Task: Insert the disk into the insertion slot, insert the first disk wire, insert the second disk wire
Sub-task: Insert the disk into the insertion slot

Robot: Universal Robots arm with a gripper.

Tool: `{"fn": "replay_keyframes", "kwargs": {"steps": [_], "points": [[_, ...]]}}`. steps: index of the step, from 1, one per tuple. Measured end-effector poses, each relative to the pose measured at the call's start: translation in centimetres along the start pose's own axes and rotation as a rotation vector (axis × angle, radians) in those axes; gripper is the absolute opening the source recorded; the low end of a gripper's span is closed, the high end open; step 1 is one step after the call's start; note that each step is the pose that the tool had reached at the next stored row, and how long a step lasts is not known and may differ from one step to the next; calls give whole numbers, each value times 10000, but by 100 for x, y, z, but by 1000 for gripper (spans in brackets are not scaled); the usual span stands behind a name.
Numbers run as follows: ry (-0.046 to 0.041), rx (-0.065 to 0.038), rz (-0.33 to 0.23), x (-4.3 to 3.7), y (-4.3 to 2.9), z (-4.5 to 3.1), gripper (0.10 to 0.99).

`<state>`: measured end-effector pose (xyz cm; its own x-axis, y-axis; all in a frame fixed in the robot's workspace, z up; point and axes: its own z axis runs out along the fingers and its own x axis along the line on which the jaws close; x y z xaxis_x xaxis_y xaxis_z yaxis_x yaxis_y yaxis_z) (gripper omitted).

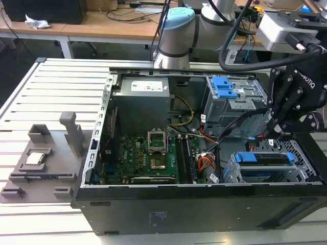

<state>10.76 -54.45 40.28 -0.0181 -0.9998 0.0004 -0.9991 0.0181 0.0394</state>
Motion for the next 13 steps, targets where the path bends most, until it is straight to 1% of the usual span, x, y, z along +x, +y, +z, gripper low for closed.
{"fn": "replay_keyframes", "kwargs": {"steps": [1,3,5,9,13], "points": [[0,-2,0,-17,-33,-1,106],[0,-8,-1,-29,-53,17,106],[0,-14,0,-30,-67,51,106],[1,-23,0,-32,-144,109,106],[1,-25,0,-33,-204,218,106]]}}
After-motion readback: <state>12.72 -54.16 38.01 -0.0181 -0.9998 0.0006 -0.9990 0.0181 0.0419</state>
